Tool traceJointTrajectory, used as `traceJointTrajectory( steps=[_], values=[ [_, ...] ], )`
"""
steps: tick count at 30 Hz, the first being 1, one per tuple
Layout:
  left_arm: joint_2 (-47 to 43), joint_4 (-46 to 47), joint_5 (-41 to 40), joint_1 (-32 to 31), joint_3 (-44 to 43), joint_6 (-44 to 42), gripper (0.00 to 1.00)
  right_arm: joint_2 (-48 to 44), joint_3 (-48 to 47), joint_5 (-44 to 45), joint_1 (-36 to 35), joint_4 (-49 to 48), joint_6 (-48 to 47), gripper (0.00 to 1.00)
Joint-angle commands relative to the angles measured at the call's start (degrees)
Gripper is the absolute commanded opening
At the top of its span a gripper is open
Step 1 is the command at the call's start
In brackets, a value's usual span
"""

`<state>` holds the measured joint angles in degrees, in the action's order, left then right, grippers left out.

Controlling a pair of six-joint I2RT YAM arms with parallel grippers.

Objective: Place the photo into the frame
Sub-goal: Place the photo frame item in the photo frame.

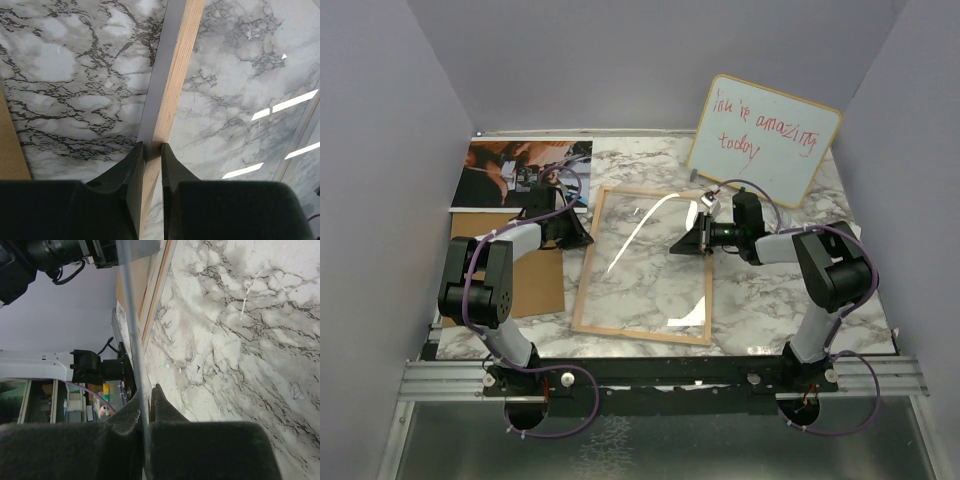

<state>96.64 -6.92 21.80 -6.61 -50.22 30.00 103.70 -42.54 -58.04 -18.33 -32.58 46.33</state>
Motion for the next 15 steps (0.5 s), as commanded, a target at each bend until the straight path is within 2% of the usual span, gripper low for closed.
traceJointTrajectory(
  steps=[1,6,15],
  values=[
    [3.29,-4.6,-3.17,-0.69,2.38,-0.64,0.0,-0.33,-1.86,0.98,-0.22,6.61,-5.06,0.01],
    [3.21,-4.54,-3.22,-0.72,2.31,-0.64,0.0,0.43,-2.22,1.19,-0.22,7.2,-5.26,0.01],
    [3.03,-4.7,-3.33,-0.69,2.22,-0.64,0.0,0.45,-5.14,4.73,0.69,17.32,-9.95,0.01]
  ],
)
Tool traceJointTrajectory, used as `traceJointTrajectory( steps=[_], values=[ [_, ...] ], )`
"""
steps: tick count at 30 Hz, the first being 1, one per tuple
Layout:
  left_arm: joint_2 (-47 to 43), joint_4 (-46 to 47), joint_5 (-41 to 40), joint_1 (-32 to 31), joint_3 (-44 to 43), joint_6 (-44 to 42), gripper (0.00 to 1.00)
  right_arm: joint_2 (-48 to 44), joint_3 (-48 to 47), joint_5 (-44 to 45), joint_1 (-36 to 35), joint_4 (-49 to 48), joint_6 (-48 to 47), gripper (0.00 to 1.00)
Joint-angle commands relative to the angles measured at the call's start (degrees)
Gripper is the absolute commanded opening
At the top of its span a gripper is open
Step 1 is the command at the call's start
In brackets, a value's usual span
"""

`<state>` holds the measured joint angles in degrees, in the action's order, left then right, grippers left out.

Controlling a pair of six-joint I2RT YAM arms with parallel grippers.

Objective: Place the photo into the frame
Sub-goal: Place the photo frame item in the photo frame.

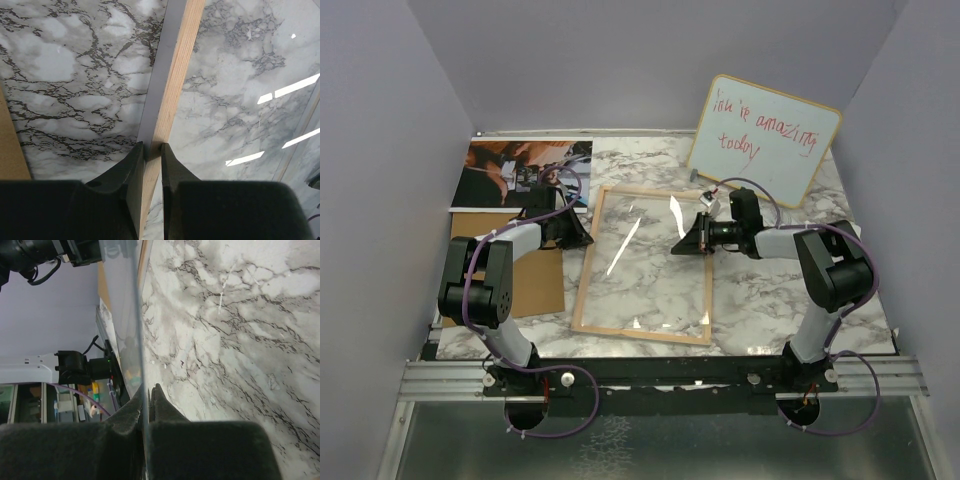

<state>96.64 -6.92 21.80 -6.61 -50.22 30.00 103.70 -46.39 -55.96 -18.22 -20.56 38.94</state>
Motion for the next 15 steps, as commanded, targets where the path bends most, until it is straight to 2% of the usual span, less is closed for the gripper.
traceJointTrajectory(
  steps=[1,15],
  values=[
    [3.03,-4.73,-3.34,-0.68,2.25,-0.64,0.0,0.45,-1.23,3.08,0.62,5.52,-2.2,0.01],
    [3.29,-4.76,-3.35,-0.69,2.2,-0.56,0.07,1.34,0.78,4.3,0.73,3.26,2.2,0.01]
  ],
)
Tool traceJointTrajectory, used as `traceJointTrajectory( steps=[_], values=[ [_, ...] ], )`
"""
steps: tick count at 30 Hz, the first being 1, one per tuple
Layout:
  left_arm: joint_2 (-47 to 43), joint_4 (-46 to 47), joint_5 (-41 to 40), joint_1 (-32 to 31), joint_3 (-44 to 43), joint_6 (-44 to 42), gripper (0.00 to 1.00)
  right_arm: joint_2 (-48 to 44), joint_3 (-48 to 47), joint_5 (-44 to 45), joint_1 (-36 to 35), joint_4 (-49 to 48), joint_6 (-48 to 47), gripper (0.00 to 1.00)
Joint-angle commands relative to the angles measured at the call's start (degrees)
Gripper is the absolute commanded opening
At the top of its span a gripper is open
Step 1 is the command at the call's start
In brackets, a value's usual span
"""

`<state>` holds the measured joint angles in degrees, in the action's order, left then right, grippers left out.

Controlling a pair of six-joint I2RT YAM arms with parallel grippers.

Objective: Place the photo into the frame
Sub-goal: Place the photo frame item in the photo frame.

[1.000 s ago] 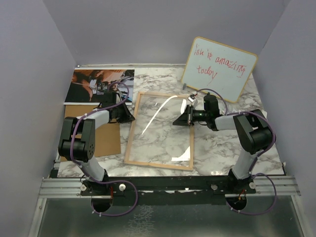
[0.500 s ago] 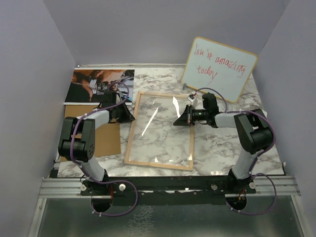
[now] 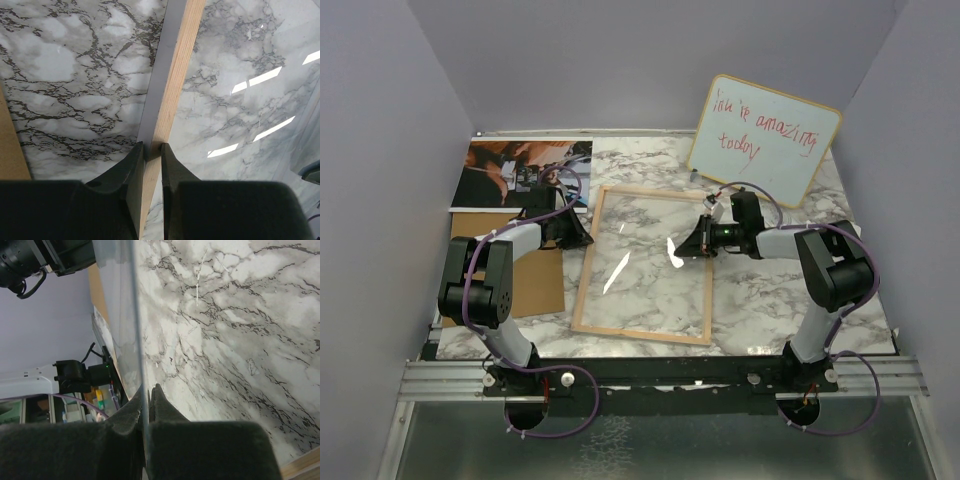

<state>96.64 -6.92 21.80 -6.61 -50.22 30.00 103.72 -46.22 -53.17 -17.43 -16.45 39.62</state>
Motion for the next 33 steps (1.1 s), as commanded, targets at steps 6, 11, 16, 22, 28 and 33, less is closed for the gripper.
traceJointTrajectory(
  steps=[6,11,16,22,28,33],
  values=[
    [3.23,-4.77,-3.35,-0.73,2.05,-0.39,0.09,2.04,0.39,3.42,-0.06,2.71,1.88,0.0],
    [3.29,-4.85,-3.42,-0.68,1.96,-0.38,0.09,1.93,0.58,4.46,-0.06,4.76,1.5,0.01],
    [3.22,-4.92,-3.51,-0.68,1.79,-0.38,0.13,1.75,-0.17,4.77,-0.06,7.6,0.44,0.01],
    [3.29,-4.94,-3.61,-0.73,1.87,-0.55,0.17,2.18,0.72,3.58,-0.06,5.11,1.55,0.01],
    [3.2,-4.95,-3.64,-0.68,2.13,-0.6,0.19,3.28,2.55,-0.05,-0.07,-2.97,6.12,0.01],
    [3.21,-4.94,-3.54,-0.68,2.13,-0.56,0.2,3.92,3.8,-2.18,-0.06,-8.95,9.79,0.01]
  ],
)
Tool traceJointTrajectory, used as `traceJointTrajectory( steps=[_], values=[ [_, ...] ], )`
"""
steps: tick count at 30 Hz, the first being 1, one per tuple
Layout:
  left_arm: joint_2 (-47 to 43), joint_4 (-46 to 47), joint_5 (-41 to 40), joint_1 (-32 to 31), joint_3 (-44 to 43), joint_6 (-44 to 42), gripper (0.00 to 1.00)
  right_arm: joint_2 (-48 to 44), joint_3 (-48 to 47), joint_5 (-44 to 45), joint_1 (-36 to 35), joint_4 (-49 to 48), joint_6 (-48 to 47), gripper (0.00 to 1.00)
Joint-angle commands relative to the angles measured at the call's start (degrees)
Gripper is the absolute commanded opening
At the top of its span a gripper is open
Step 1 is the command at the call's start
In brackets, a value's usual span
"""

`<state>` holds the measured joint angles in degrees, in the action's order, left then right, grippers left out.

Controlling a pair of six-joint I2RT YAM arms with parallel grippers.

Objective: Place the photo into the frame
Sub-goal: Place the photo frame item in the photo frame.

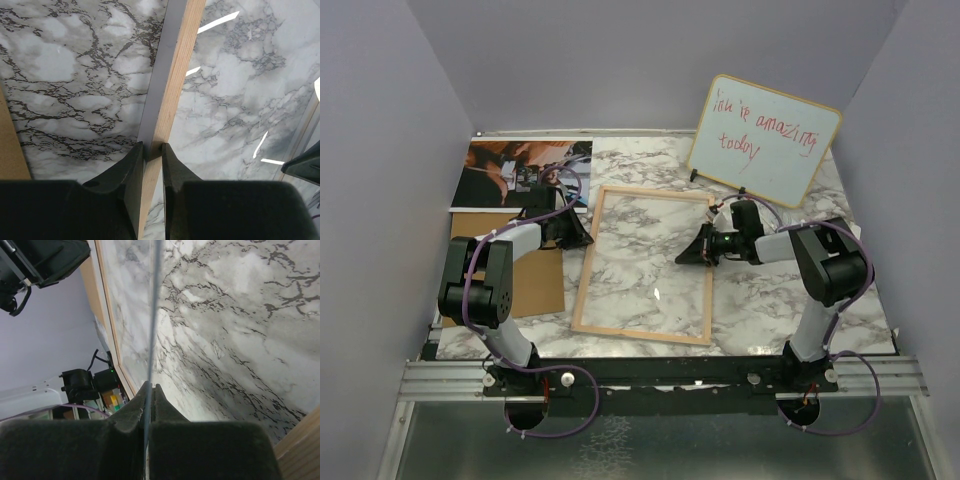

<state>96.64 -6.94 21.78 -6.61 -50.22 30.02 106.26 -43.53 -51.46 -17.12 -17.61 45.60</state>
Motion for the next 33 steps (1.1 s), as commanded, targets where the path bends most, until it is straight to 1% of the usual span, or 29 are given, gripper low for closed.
traceJointTrajectory(
  steps=[1,4,10,13,15,17,19,25,27,28,29,30,31,32,33],
  values=[
    [3.2,-4.88,-3.5,-0.69,2.14,-0.58,0.2,1.46,1.53,-4.25,-0.37,-9.43,4.65,0.01],
    [3.27,-4.92,-3.5,-0.73,2.13,-0.58,0.2,2.03,2.36,-5.23,-0.37,-14.08,6.89,0.02],
    [3.3,-4.86,-3.24,-0.74,2.22,-0.49,0.17,3.5,2.29,-5.91,-0.53,-17.36,10.05,0.04],
    [3.21,-4.91,-3.24,-0.69,2.22,-0.4,0.16,3.66,2.74,-6.13,-0.76,-19.27,13.44,0.04],
    [3.21,-4.89,-3.24,-0.68,2.23,-0.4,0.16,4.17,3.75,-6.79,-0.85,-23.36,17.74,0.03],
    [3.21,-4.92,-3.24,-0.69,2.23,-0.4,0.16,4.6,5.29,-7.53,-0.81,-30.2,22.41,0.02],
    [3.21,-4.88,-3.3,-0.73,2.2,-0.4,0.16,4.77,5.86,-8.04,-0.85,-33.28,24.7,0.01],
    [3.28,-4.91,-3.32,-0.69,2.22,-0.4,0.16,4.32,6.22,-9.04,-0.84,-33.55,24.19,0.01],
    [3.29,-4.9,-3.32,-0.71,2.2,-0.4,0.16,4.8,6.5,-9.62,-0.85,-35.28,24.98,0.01],
    [3.29,-4.92,-3.32,-0.68,2.21,-0.4,0.16,5.02,6.71,-9.84,-0.82,-36.25,25.53,0.03],
    [3.29,-4.9,-3.32,-0.73,2.18,-0.4,0.16,5.25,6.83,-9.92,-0.81,-36.72,25.76,0.09],
    [3.34,-4.87,-3.32,-0.71,2.16,-0.38,0.16,5.34,6.92,-9.97,-0.82,-36.82,25.76,0.18],
    [3.38,-4.9,-3.32,-0.69,2.14,-0.33,0.16,5.28,7.17,-9.97,-0.87,-37.16,25.64,0.31],
    [3.36,-4.91,-3.32,-0.68,2.14,-0.32,0.16,5.24,7.24,-10.09,-0.85,-36.91,25.3,0.39],
    [3.3,-4.92,-3.32,-0.68,2.14,-0.25,0.16,5.02,7.33,-10.22,-0.89,-36.11,24.65,0.45]
  ],
)
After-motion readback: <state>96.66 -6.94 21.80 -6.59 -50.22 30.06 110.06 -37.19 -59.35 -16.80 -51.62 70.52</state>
